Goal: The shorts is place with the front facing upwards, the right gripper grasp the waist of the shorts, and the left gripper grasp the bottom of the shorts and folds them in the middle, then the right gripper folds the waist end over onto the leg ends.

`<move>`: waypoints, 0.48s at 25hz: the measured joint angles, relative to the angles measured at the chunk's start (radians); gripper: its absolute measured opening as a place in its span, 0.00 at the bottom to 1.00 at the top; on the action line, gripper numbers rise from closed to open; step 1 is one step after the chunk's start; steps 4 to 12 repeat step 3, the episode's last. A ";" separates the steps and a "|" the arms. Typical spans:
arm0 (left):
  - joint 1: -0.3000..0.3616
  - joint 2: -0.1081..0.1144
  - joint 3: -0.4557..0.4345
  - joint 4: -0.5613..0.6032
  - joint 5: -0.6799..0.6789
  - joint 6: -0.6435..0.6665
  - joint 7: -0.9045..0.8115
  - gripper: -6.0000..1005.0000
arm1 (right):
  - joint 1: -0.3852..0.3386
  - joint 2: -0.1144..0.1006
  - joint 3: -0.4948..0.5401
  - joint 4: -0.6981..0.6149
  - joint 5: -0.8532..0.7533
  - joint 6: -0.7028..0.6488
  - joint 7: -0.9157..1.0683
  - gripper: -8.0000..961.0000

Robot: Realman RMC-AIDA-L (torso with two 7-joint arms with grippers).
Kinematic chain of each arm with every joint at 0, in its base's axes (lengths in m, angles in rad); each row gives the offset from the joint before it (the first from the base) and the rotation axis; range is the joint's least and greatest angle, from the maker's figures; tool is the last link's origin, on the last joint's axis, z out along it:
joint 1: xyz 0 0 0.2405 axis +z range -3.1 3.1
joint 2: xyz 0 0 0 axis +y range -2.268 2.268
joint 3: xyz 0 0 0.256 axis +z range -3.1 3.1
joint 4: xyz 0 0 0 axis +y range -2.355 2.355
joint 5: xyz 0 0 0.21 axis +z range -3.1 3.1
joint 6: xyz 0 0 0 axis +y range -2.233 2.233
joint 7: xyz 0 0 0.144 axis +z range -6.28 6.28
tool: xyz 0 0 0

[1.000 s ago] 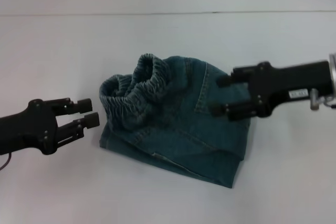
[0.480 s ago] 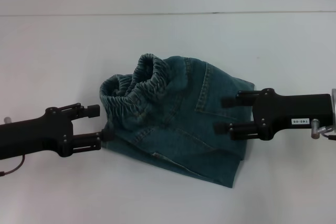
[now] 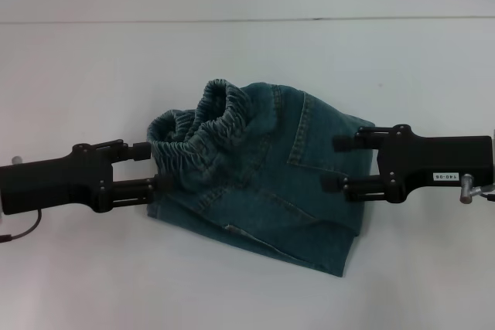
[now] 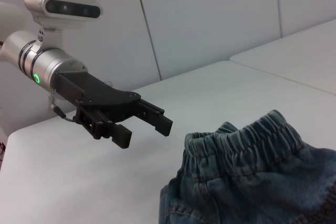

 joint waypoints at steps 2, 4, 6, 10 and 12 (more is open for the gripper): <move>-0.001 0.000 0.007 0.005 0.000 0.000 -0.013 0.81 | -0.001 0.000 0.003 0.000 0.000 0.001 0.000 0.83; -0.001 0.000 0.007 0.007 0.000 0.000 -0.018 0.81 | -0.001 0.000 0.003 0.000 -0.001 0.001 0.000 0.83; -0.001 0.000 0.007 0.007 0.000 0.000 -0.018 0.81 | -0.001 0.000 0.003 0.000 -0.001 0.001 0.000 0.83; -0.001 0.000 0.007 0.007 0.000 0.000 -0.018 0.81 | -0.001 0.000 0.003 0.000 -0.001 0.001 0.000 0.83; -0.001 0.000 0.007 0.007 0.000 0.000 -0.018 0.81 | -0.001 0.000 0.003 0.000 -0.001 0.001 0.000 0.83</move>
